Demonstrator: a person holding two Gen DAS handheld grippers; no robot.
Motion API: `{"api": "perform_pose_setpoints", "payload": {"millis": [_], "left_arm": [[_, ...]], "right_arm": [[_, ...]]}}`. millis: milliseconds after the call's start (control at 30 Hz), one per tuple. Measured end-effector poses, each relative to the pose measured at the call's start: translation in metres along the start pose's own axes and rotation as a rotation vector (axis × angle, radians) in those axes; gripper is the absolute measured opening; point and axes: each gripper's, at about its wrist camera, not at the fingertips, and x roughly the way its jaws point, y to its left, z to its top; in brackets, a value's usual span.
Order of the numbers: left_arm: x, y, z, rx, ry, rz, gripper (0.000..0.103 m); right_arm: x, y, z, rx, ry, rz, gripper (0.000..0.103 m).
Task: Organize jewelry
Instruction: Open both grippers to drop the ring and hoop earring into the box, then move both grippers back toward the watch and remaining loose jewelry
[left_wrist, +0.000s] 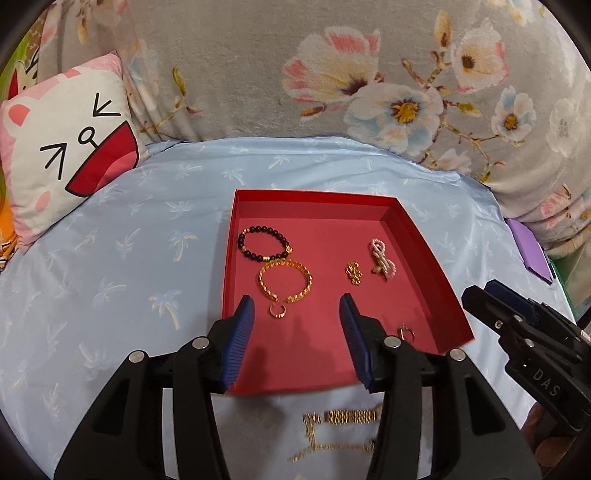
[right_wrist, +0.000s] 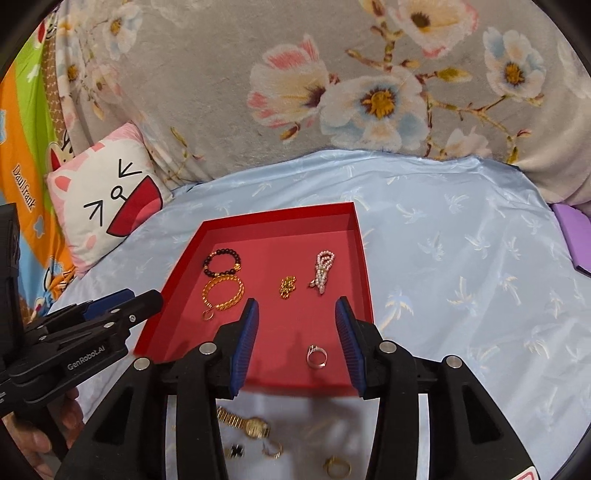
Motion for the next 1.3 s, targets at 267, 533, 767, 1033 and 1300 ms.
{"api": "perform_pose_setpoints", "payload": {"millis": [267,533,767,1033,1300], "left_arm": [[-0.032,-0.009,-0.034,0.015,0.022,-0.027,0.046],[-0.047,-0.013,-0.065,0.021,0.059,-0.022,0.046],[-0.045,-0.012,-0.086,0.042,0.087,0.007,0.046],[-0.032,-0.003,-0.103,0.021,0.132,0.003,0.046],[-0.024,0.009,-0.111,-0.004,0.158,0.014,0.046]], "right_arm": [[-0.043,0.000,-0.035,0.029,0.015,0.010,0.043],[-0.063,-0.010,-0.071,0.066,0.058,-0.001,0.043],[-0.052,-0.016,-0.096,0.046,0.120,-0.040,0.043],[-0.025,-0.022,-0.118,0.029,0.192,-0.061,0.043],[-0.002,-0.025,-0.114,0.012,0.196,-0.082,0.043]]}}
